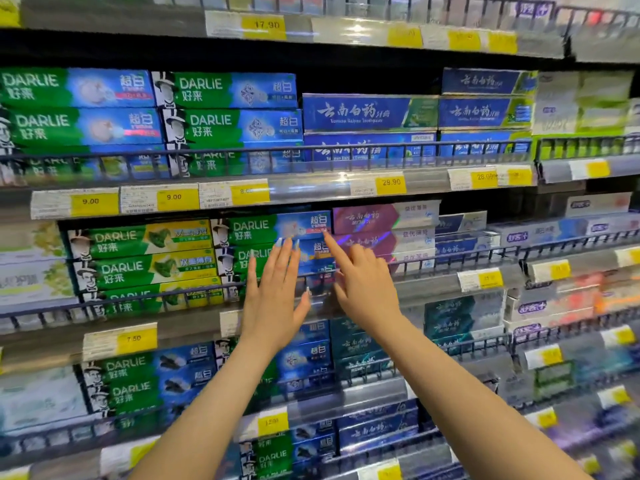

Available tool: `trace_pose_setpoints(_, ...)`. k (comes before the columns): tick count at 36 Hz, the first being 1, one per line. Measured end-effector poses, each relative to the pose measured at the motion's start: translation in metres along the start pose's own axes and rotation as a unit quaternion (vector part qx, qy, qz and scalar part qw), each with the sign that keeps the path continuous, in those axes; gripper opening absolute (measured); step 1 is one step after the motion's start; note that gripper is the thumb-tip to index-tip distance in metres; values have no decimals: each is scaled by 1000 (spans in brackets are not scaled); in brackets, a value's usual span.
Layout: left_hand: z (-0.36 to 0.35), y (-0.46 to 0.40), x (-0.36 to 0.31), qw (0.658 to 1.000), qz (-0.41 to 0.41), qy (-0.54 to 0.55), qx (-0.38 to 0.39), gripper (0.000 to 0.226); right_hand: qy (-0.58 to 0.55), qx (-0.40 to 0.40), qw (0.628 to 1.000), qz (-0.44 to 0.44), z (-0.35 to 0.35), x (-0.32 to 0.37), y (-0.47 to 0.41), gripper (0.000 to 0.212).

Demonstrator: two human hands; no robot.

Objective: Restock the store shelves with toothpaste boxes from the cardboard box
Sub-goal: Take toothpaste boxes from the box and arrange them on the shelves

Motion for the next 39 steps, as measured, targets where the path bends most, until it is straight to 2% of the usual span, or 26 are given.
trace_pose_setpoints(4, 8, 0, 5, 1000, -2, 22, -4, 69, -12, 6, 1000, 6, -5, 3, -5, 71)
trace_pose_setpoints(7, 14, 7, -7, 996, -29, 76, -41, 68, -30, -22, 999, 15, -2, -1, 3, 72)
trace_pose_setpoints(10, 17, 21, -36, 982, -76, 145, -90, 61, -49, -40, 998, 19, 7, -15, 25, 60)
trace_pose_setpoints(14, 4, 41, -90, 964, -93, 226, -102, 48, -43, 13, 999, 14, 15, -60, 84, 53)
trace_pose_setpoints(16, -8, 45, -118, 961, -87, 255, -63, 46, -28, 66, 997, 0, 14, -90, 114, 49)
trace_pose_setpoints(18, -19, 45, -156, 954, -110, 280, -3, 44, 0, 151, 988, -37, 18, -132, 145, 44)
trace_pose_setpoints(21, -36, 35, -228, 929, -146, 330, 83, 39, 55, 284, 951, -106, 38, -204, 193, 42)
trace_pose_setpoints(23, -42, 30, -281, 901, -169, 366, 162, 37, 65, 356, 921, -147, 61, -244, 226, 40)
trace_pose_setpoints(25, -55, 28, -338, 868, -189, 380, 258, 34, 81, 378, 906, -174, 84, -289, 260, 37)
trace_pose_setpoints(27, -67, 30, -414, 832, -207, 407, 315, 49, 97, 396, 891, -202, 113, -348, 306, 36)
trace_pose_setpoints(28, -73, 34, -431, 818, -211, 414, 340, 57, 93, 404, 885, -213, 118, -364, 320, 35)
trace_pose_setpoints(34, -89, 59, -581, 749, -215, 473, 412, 40, 118, 471, 825, -289, 180, -479, 411, 32)
trace_pose_setpoints(39, -113, 76, -654, 713, -187, 497, 457, 38, 89, 495, 793, -343, 192, -551, 461, 30)
Point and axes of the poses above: each hand's wrist, its own y-axis away from the middle knuckle, its own z-axis out of the back of the hand, x = y × z, the point moved 4 cm from there along -y, towards the middle knuckle, and after that the axes turned 7 degrees about -z, right-handed, at the moved point
